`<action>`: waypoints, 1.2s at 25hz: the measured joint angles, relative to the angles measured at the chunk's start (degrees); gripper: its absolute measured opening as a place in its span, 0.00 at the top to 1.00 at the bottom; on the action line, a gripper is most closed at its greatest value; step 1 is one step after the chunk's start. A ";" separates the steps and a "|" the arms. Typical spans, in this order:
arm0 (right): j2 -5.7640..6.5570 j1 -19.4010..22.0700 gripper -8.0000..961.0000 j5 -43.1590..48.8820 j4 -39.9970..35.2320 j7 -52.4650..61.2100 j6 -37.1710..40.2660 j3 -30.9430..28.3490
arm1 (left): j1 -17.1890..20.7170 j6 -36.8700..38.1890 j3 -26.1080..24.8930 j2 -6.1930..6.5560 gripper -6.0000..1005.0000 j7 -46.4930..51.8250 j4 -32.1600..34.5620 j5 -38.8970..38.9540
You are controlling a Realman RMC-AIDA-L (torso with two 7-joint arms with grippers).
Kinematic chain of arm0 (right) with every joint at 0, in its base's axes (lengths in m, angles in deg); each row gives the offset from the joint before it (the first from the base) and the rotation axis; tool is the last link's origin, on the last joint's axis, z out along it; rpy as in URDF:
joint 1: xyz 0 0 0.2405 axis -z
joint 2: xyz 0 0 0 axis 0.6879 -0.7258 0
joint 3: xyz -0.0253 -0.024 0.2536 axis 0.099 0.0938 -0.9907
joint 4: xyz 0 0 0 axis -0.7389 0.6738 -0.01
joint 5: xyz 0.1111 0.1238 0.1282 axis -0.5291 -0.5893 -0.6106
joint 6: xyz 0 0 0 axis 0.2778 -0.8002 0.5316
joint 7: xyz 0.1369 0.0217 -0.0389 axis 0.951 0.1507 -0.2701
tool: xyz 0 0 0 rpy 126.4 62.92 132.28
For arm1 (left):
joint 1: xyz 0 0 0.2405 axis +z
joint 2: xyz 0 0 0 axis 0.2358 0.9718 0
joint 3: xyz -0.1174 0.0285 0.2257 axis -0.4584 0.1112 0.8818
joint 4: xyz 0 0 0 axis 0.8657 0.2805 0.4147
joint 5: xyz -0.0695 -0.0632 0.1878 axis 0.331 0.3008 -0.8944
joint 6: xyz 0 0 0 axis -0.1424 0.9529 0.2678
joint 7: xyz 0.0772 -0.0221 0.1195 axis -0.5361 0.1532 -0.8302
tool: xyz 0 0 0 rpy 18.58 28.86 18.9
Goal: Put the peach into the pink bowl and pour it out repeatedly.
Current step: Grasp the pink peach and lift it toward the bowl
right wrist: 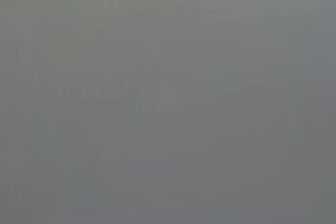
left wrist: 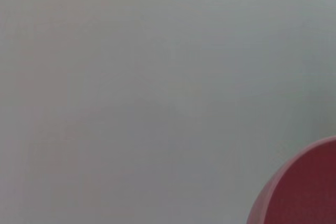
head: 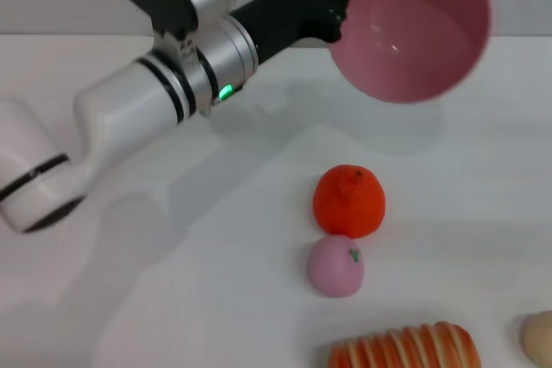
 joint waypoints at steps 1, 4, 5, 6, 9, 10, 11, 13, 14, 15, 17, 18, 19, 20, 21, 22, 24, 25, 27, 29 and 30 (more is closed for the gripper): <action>0.01 0.02 0.43 0.07 0.31 0.00 0.01 0.06 | -1.78 -5.31 -2.75 0.19 0.96 6.17 -0.07 -4.09; 0.01 0.06 0.43 0.49 0.76 0.00 0.03 0.12 | -4.36 -9.69 -5.94 0.31 0.96 16.72 -0.38 -14.69; 0.01 0.10 0.43 0.81 0.79 0.01 0.03 0.13 | -5.04 -9.99 -6.81 0.38 0.96 20.20 -0.74 -18.04; 0.02 0.15 0.43 1.13 0.81 0.03 0.03 0.13 | -5.63 -10.06 -7.62 0.45 0.96 23.11 -1.21 -20.95; 0.03 0.19 0.43 3.05 0.79 0.45 0.09 0.25 | -8.26 -8.66 -11.22 0.71 0.96 34.76 -3.64 -32.67; 0.03 0.18 0.43 4.07 0.68 0.87 0.22 0.30 | -8.98 -7.68 -12.40 0.81 0.96 38.04 -4.52 -35.98; 0.10 0.11 0.43 5.64 0.41 1.69 0.43 0.30 | -10.10 -6.18 -14.36 1.00 0.96 42.20 -5.67 -40.06; 0.29 -0.12 0.43 9.26 -0.51 3.84 0.73 0.30 | -11.88 -2.57 -18.76 1.33 0.96 50.50 -7.61 -50.01; 0.37 -0.24 0.43 11.64 -1.44 5.37 0.97 0.31 | -12.52 -0.88 -20.89 1.52 0.96 53.93 -8.09 -54.72; 0.44 -0.32 0.43 14.50 -2.85 7.30 1.48 0.31 | -13.01 0.52 -22.85 1.83 0.96 57.62 -8.11 -59.12; 0.45 -0.39 0.43 20.32 -6.13 11.03 3.31 0.30 | -14.00 3.55 -26.31 2.67 0.96 65.46 -7.98 -68.11; 0.43 -0.40 0.43 22.87 -7.99 12.83 4.78 0.30 | -14.55 4.84 -27.91 3.09 0.96 68.71 -7.97 -71.96; 0.30 -0.41 0.43 26.06 -10.48 14.92 6.86 0.30 | -15.25 6.48 -30.07 3.58 0.96 72.85 -7.96 -77.20; 0.17 -0.42 0.43 28.25 -12.53 16.39 8.51 0.32 | -15.64 7.55 -31.60 3.87 0.96 75.48 -7.96 -80.66; 0.06 -0.47 0.43 30.40 -14.65 18.07 10.36 0.56 | -16.15 9.06 -34.03 4.26 0.96 79.23 -7.97 -86.22; 0.00 -0.53 0.43 32.06 -16.68 19.52 11.88 0.96 | -16.44 10.05 -35.98 4.52 0.96 81.68 -7.97 -90.12; -0.03 -0.65 0.43 34.93 -20.79 22.89 15.08 2.36 | -16.85 12.25 -40.46 5.06 0.96 86.67 -7.89 -98.22; -0.04 -0.68 0.43 35.85 -22.65 24.22 16.43 3.13 | -16.96 13.37 -42.35 5.33 0.96 88.84 -7.82 -101.84; -0.04 -0.69 0.43 37.73 -27.52 26.96 20.18 4.96 | -16.96 15.59 -46.31 6.12 0.96 92.66 -7.74 -107.87; -0.07 -0.77 0.43 39.65 -32.06 29.48 23.01 6.73 | -16.59 17.02 -48.51 6.69 0.96 94.58 -7.54 -110.82; -0.09 -0.93 0.43 41.19 -34.90 31.69 24.34 7.96 | -16.12 17.86 -49.70 7.08 0.96 95.38 -7.35 -112.18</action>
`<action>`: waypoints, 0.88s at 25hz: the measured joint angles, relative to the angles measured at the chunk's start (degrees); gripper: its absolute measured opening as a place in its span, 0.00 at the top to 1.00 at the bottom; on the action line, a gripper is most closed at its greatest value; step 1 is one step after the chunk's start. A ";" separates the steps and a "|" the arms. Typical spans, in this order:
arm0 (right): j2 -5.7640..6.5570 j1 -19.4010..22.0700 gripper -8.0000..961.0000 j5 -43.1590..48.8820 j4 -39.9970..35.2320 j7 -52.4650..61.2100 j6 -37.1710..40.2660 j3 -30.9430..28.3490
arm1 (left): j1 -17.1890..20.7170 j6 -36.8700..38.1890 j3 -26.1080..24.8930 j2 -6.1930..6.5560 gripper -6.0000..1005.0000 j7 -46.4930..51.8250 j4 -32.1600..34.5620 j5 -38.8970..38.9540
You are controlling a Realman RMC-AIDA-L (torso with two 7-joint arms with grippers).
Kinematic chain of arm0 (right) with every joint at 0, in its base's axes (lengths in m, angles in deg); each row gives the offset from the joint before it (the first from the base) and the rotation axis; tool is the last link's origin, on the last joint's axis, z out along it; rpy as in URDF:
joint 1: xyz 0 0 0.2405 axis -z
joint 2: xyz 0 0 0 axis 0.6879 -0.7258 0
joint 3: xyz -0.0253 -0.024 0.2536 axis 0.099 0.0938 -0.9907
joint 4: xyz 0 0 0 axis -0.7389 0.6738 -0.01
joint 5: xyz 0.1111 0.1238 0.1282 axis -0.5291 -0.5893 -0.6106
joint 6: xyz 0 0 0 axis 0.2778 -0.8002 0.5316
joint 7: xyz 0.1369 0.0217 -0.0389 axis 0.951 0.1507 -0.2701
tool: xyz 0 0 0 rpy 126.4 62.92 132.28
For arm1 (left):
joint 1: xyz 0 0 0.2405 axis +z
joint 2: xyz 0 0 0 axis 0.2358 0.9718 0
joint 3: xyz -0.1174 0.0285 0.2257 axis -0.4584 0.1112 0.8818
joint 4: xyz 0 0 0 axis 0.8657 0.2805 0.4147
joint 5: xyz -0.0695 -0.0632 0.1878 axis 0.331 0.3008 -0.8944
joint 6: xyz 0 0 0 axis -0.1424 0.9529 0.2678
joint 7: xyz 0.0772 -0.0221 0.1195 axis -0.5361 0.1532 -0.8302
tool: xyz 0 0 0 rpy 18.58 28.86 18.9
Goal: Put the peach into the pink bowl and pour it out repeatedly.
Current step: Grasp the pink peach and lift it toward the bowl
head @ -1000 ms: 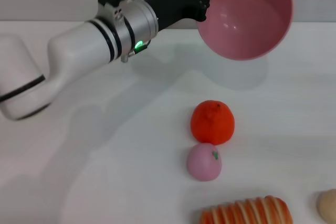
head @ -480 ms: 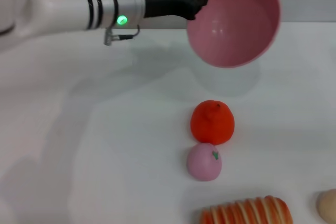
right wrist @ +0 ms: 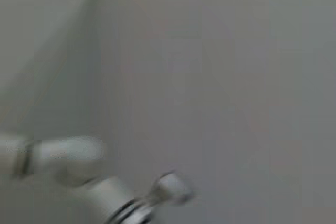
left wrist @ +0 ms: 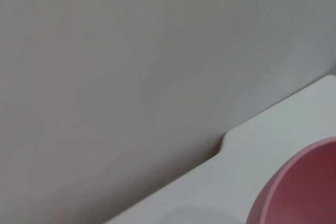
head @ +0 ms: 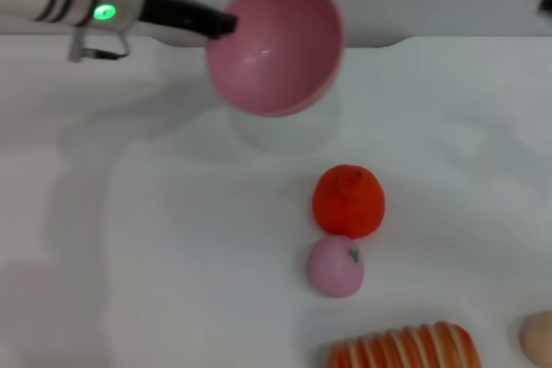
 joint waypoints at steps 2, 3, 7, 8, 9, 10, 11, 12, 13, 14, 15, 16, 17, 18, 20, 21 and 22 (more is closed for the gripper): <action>-0.05 -0.78 0.43 4.66 -6.19 6.11 1.92 2.90 | 1.04 1.23 -1.46 0.63 0.96 0.83 0.41 -1.00; -0.06 -1.49 0.43 7.74 -9.28 9.69 2.53 4.54 | 1.65 1.83 -2.00 0.94 0.96 1.27 0.63 -1.25; -0.05 -5.91 0.43 22.89 -18.52 22.85 3.24 14.03 | 3.21 2.92 -2.61 1.38 0.96 2.24 1.29 -1.66; 0.01 -7.22 0.43 26.74 -19.52 25.58 3.31 16.42 | 3.36 3.02 -2.60 1.38 0.96 2.37 1.36 -1.72; 0.02 -8.90 0.43 30.57 -20.03 28.44 3.63 19.25 | 3.43 3.00 -2.60 1.35 0.96 2.47 1.37 -1.74; 0.08 -10.57 0.43 34.54 -20.04 31.05 3.87 21.83 | 3.46 2.93 -2.60 1.28 0.96 2.52 1.37 -1.77; 0.08 -12.50 0.43 38.45 -19.43 33.24 4.10 24.57 | 3.47 2.76 -2.59 1.02 0.96 2.53 1.37 -1.79; -0.02 -13.64 0.43 40.70 -18.67 34.43 4.19 26.07 | 3.43 2.55 -2.53 0.79 0.96 2.55 1.37 -1.81; -0.15 -15.19 0.43 43.23 -17.19 35.49 4.04 27.83 | 3.36 2.44 -2.46 0.65 0.96 2.55 1.37 -1.82; -0.28 -16.53 0.43 45.34 -15.73 36.33 3.79 29.14 | 3.24 2.23 -2.34 0.48 0.96 2.55 1.37 -1.83; -0.38 -17.73 0.43 46.47 -13.68 36.68 3.39 29.99 | 3.11 2.13 -2.22 0.31 0.96 2.54 1.37 -1.84; -0.43 -18.61 0.43 47.05 -11.90 36.88 2.93 30.51 | 3.03 2.05 -2.15 0.20 0.96 2.49 1.37 -1.86; -0.49 -20.10 0.43 47.40 -7.66 37.03 1.53 31.25 | 2.96 2.03 -2.13 0.12 0.96 2.39 1.38 -1.87; -0.49 -20.10 0.43 47.40 -7.66 37.03 1.53 31.25 | 2.91 1.98 -2.12 0.05 0.96 2.30 1.37 -1.88; -0.53 -21.08 0.43 47.42 -4.18 37.11 -0.37 32.06 | 2.82 1.85 -2.12 -0.02 0.96 2.16 1.37 -1.90; -0.55 -21.36 0.43 47.44 -3.01 37.15 -1.19 32.55 | 2.80 1.77 -2.13 -0.07 0.96 2.12 1.39 -1.92; -0.58 -21.63 0.43 47.45 -1.78 37.20 -2.10 33.23 | 2.80 1.75 -2.12 -0.11 0.96 2.12 1.46 -1.92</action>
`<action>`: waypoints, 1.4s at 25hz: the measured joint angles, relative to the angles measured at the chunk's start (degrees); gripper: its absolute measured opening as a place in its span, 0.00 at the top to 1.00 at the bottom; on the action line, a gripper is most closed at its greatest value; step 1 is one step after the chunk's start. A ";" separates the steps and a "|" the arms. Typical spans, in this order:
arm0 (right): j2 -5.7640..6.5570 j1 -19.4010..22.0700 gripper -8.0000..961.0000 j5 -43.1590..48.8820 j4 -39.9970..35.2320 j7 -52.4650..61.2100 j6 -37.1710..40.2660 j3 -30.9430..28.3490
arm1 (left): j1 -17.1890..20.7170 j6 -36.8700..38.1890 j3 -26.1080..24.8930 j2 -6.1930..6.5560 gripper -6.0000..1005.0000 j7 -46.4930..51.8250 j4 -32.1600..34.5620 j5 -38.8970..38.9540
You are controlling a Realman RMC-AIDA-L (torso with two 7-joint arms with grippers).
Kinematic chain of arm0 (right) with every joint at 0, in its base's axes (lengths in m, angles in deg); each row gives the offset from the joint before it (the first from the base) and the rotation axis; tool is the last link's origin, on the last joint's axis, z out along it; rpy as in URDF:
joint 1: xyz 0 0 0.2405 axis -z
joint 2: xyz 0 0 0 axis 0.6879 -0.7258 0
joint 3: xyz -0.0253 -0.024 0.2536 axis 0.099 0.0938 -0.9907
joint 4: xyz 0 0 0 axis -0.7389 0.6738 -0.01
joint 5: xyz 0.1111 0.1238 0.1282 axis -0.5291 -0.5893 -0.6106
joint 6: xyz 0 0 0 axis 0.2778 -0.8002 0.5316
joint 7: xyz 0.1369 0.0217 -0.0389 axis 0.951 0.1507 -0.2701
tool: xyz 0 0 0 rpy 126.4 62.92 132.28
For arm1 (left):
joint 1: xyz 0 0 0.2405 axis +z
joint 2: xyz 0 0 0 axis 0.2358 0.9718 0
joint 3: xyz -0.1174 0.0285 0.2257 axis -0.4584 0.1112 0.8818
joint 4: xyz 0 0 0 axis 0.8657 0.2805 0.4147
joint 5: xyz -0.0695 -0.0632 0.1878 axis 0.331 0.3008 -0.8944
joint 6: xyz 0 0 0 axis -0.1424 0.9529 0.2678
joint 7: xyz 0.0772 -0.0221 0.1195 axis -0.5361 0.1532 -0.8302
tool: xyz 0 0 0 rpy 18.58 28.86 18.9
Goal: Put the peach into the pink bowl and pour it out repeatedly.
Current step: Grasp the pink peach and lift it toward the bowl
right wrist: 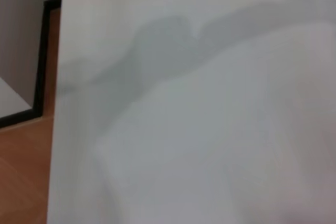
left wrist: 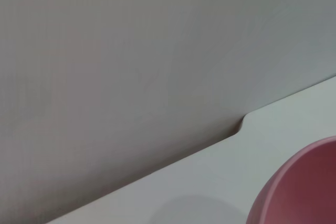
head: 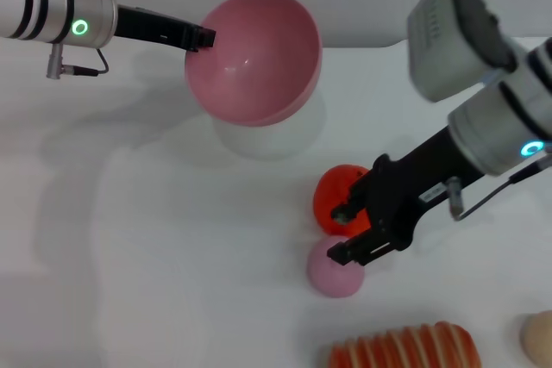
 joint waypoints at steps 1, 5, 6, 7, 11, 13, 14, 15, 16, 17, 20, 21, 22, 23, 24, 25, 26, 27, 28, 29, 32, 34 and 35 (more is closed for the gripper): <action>-0.01 -0.14 0.43 0.13 0.81 0.17 -0.94 0.79 | -0.01 -0.01 0.00 -0.02 0.96 0.00 0.13 -0.01; -0.02 -0.64 0.43 1.50 3.50 0.95 -4.56 3.50 | -0.05 0.02 0.01 -0.27 0.96 -0.02 0.56 -0.02; -0.01 -0.88 0.43 1.92 4.47 1.15 -5.31 3.80 | -0.08 0.02 0.03 -0.33 0.96 -0.03 0.66 -0.03; -0.01 -1.13 0.43 2.19 5.38 1.29 -5.93 3.97 | -0.10 0.03 0.05 -0.40 0.96 -0.05 0.81 -0.05; -0.02 -2.21 0.43 2.82 9.52 1.42 -8.12 4.18 | -0.13 0.15 0.05 -0.67 0.96 -0.10 1.32 -0.10; -0.01 -2.64 0.43 2.99 11.16 1.43 -9.12 4.28 | -0.14 0.23 0.05 -0.78 0.96 -0.14 1.63 -0.11; -0.01 -2.77 0.43 3.00 11.69 1.44 -9.45 4.43 | -0.13 0.24 0.05 -0.83 0.96 -0.16 1.75 -0.15; -0.02 -3.06 0.43 3.01 12.87 1.45 -10.17 4.81 | -0.14 0.24 0.05 -0.90 0.96 -0.17 1.85 -0.22; -0.02 -3.06 0.43 3.01 12.87 1.45 -10.17 4.81 | -0.14 0.24 0.05 -0.98 0.96 -0.17 1.98 -0.33; -0.02 -3.18 0.43 3.01 13.40 1.45 -10.49 5.12 | -0.14 0.22 0.05 -1.05 0.96 -0.17 2.03 -0.47; -0.07 -3.63 0.43 2.99 14.67 1.78 -11.41 6.15 | -0.18 0.20 0.05 -1.14 0.96 -0.17 2.11 -0.62; -0.08 -3.80 0.43 2.97 15.03 2.05 -11.80 6.62 | -0.17 0.19 0.09 -1.17 0.96 -0.17 2.14 -0.63; -0.11 -3.91 0.43 2.97 15.28 2.33 -12.17 7.11 | -0.18 0.18 0.13 -1.18 0.96 -0.17 2.16 -0.63; -0.13 -3.99 0.43 2.97 15.55 2.57 -12.66 7.62 | -0.18 0.17 0.16 -1.23 0.96 -0.19 2.18 -0.63; -0.15 -4.05 0.43 2.97 15.75 2.73 -13.08 8.09 | -0.18 0.15 0.17 -1.25 0.96 -0.24 2.21 -0.63; -0.17 -4.08 0.43 2.91 15.92 2.77 -13.43 8.40 | -0.18 0.12 0.17 -1.28 0.96 -0.42 2.21 -0.63; -0.19 -4.10 0.43 2.83 16.05 2.78 -13.71 8.58 | -0.18 0.10 0.18 -1.33 0.96 -0.62 2.21 -0.63; -0.19 -4.12 0.43 2.71 16.11 2.78 -14.04 8.63 | -0.18 0.10 0.19 -1.35 0.96 -0.77 2.21 -0.63; -0.19 -4.13 0.43 2.64 16.19 2.83 -14.40 8.65 | -0.18 0.11 0.20 -1.36 0.96 -0.89 2.21 -0.63; -0.19 -4.14 0.43 2.61 16.26 2.97 -14.84 8.67 | -0.18 0.13 0.20 -1.36 0.96 -0.94 2.21 -0.63; -0.19 -4.16 0.43 2.59 16.45 3.57 -15.99 8.68 | -0.17 0.15 0.21 -1.42 0.96 -1.28 2.21 -0.63; -0.19 -4.21 0.43 2.58 16.48 3.63 -16.23 8.69 | -0.15 0.08 0.21 -1.46 0.96 -1.31 2.21 -0.63; -0.19 -4.23 0.43 2.57 16.49 3.63 -16.24 8.71 | -0.13 0.06 0.21 -1.46 0.96 -1.32 2.21 -0.63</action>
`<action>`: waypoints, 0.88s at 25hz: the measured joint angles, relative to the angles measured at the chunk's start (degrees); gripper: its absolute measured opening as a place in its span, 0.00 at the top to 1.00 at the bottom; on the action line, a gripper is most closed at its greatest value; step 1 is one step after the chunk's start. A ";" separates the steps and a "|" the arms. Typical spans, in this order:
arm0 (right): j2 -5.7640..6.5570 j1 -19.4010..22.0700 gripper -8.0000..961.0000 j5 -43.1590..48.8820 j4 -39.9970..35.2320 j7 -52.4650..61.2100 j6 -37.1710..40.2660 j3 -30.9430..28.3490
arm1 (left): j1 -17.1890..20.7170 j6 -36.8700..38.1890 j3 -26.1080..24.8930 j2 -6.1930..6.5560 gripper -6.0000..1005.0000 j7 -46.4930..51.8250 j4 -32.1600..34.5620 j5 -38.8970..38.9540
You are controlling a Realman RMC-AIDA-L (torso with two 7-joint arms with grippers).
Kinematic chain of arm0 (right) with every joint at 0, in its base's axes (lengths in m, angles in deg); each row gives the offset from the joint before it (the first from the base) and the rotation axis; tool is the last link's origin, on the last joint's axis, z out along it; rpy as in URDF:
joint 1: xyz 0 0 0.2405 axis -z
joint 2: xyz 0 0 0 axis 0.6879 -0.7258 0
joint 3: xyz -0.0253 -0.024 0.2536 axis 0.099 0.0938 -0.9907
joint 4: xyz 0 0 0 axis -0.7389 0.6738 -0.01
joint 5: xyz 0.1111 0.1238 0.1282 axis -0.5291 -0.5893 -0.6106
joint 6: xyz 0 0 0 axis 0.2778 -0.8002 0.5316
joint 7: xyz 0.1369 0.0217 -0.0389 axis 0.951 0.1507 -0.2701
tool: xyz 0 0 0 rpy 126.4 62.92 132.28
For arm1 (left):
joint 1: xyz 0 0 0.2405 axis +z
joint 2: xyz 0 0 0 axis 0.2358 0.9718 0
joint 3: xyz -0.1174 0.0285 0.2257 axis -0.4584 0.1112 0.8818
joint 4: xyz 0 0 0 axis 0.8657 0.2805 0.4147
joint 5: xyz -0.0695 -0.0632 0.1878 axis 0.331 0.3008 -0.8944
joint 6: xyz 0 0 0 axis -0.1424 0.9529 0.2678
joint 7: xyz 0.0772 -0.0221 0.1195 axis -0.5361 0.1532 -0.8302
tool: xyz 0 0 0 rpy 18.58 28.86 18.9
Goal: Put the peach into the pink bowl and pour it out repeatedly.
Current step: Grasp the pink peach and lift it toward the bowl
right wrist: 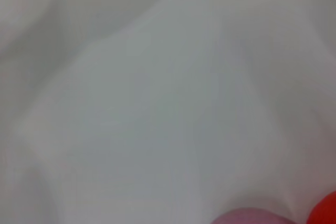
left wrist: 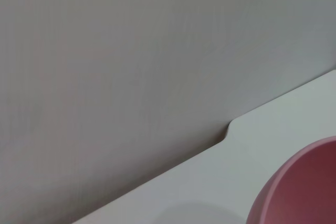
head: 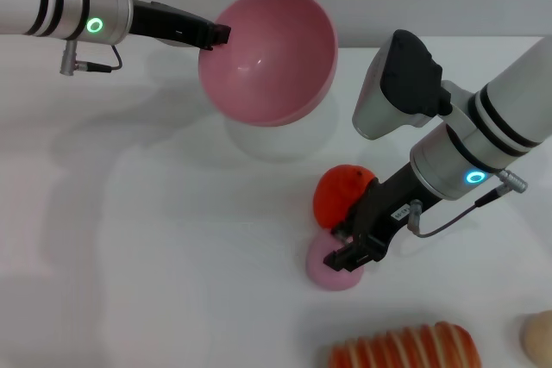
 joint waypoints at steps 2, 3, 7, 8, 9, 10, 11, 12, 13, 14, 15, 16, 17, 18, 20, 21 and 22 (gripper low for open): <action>0.00 -0.02 0.45 0.00 -0.02 -0.09 -0.04 0.05 | 0.05 -0.02 0.00 0.00 0.96 -0.04 0.00 0.00; 0.00 -0.02 0.48 0.01 -0.07 -0.21 -0.05 0.07 | 0.07 -0.04 0.00 0.00 0.96 -0.06 -0.01 0.00; 0.00 -0.13 0.56 0.18 -0.03 -0.34 0.17 0.65 | 0.15 -0.07 0.00 0.01 0.96 -0.12 0.13 0.01; 0.00 -0.19 0.59 0.20 0.00 -0.35 0.25 0.81 | 0.19 -0.07 0.00 0.01 0.96 -0.12 0.21 0.01; 0.00 -0.23 0.63 0.21 0.02 -0.35 0.28 0.95 | 0.24 -0.07 -0.01 0.01 0.96 -0.13 0.32 0.01; 0.00 -0.26 0.66 0.23 0.03 -0.35 0.30 1.05 | 0.29 -0.08 0.00 0.01 0.96 -0.13 0.40 0.01; 0.00 -0.28 0.69 0.25 0.04 -0.35 0.34 1.16 | 0.32 -0.07 0.00 0.02 0.96 -0.14 0.44 0.01; 0.00 -0.30 0.72 0.26 0.04 -0.34 0.35 1.20 | 0.34 -0.07 0.00 0.01 0.96 -0.14 0.48 0.01; 0.00 -0.33 0.75 0.27 0.04 -0.33 0.35 1.22 | 0.34 -0.07 -0.01 0.01 0.96 -0.14 0.49 0.01; 0.00 -0.33 0.78 0.28 0.04 -0.33 0.36 1.24 | 0.37 -0.07 0.00 0.00 0.96 -0.16 0.50 0.01; 0.00 -0.33 0.81 0.28 0.04 -0.33 0.36 1.26 | 0.39 -0.06 0.00 -0.01 0.96 -0.16 0.50 0.01; 0.00 -0.32 0.84 0.28 0.02 -0.33 0.37 1.25 | 0.42 -0.03 -0.01 -0.01 0.96 -0.16 0.51 0.01; 0.02 -0.21 0.87 0.25 -0.18 -0.29 0.40 1.18 | 0.43 0.02 -0.01 -0.02 0.96 -0.16 0.52 0.01; 0.03 -0.07 0.90 0.17 -0.56 -0.20 0.45 1.01 | 0.44 0.10 0.00 -0.03 0.96 -0.16 0.52 0.01; 0.07 0.48 0.97 0.02 -2.14 0.22 0.69 0.45 | 0.48 0.27 0.00 -0.04 0.96 -0.16 0.52 0.01; 0.10 0.90 0.97 -0.05 -3.37 0.56 0.86 0.07 | 0.51 0.36 -0.01 -0.04 0.96 -0.17 0.52 0.01; 0.11 1.44 0.97 -0.07 -5.28 0.89 1.40 -0.40 | 0.53 0.40 -0.01 -0.04 0.96 -0.17 0.52 0.01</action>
